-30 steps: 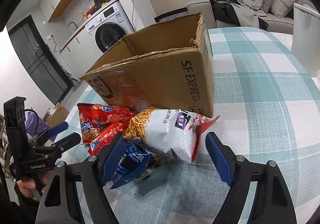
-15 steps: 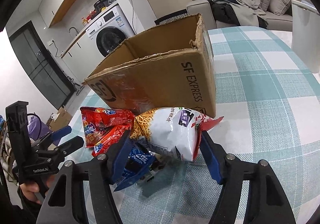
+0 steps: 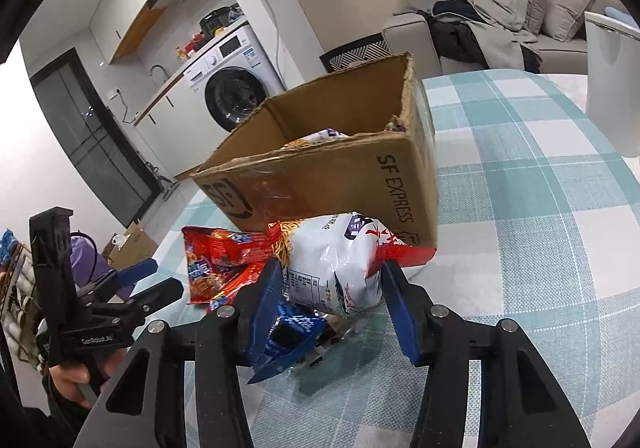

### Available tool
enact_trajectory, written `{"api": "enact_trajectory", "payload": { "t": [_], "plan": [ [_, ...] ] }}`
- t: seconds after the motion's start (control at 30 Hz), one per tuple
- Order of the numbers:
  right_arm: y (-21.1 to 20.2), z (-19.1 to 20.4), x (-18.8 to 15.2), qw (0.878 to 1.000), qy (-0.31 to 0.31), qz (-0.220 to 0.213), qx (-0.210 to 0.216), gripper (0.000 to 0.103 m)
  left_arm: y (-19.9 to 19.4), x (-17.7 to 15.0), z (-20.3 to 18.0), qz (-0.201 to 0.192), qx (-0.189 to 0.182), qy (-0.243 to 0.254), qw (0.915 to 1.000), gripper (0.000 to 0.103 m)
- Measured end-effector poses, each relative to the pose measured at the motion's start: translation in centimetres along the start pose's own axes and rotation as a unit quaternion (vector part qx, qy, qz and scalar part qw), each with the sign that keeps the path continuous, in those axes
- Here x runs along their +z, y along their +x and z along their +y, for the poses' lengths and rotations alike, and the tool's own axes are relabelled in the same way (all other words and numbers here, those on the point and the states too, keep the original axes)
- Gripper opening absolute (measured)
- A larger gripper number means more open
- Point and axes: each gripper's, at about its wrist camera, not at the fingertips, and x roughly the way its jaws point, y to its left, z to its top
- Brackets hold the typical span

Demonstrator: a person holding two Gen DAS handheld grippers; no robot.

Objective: Organize snacks
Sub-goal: 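Grasp the white noodle bag with the right tool while the left tool grasps the red chip bag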

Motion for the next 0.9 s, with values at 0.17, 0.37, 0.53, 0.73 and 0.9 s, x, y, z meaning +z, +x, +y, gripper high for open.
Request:
{"api": "enact_trajectory", "payload": {
  "t": [0.17,0.37,0.53,0.73,0.9],
  "plan": [
    [-1.1,0.6,0.2,1.0,-0.007,-0.019,0.017,0.051,-0.1,-0.1,0.0,0.001,0.001,-0.003,1.0,0.102],
    [-2.0,1.6,0.4,0.998,-0.023,-0.037,0.034,0.051,0.6,-0.1,0.1,0.01,-0.001,-0.017,0.9998,0.102],
    [-2.2,1.7,0.4,0.998,-0.024,-0.038,0.044,0.051,2.6,0.6,0.4,0.021,0.0,-0.035,0.9992,0.102],
    [-2.6,1.3,0.6,0.998,-0.021,-0.043,0.044,0.051,4.7,1.3,-0.1,0.039,0.016,-0.031,0.9986,0.102],
    [-3.1,0.8,0.8,0.998,-0.016,-0.048,0.043,0.051,5.8,1.4,-0.2,0.049,0.001,-0.029,0.9984,0.082]
  ]
}}
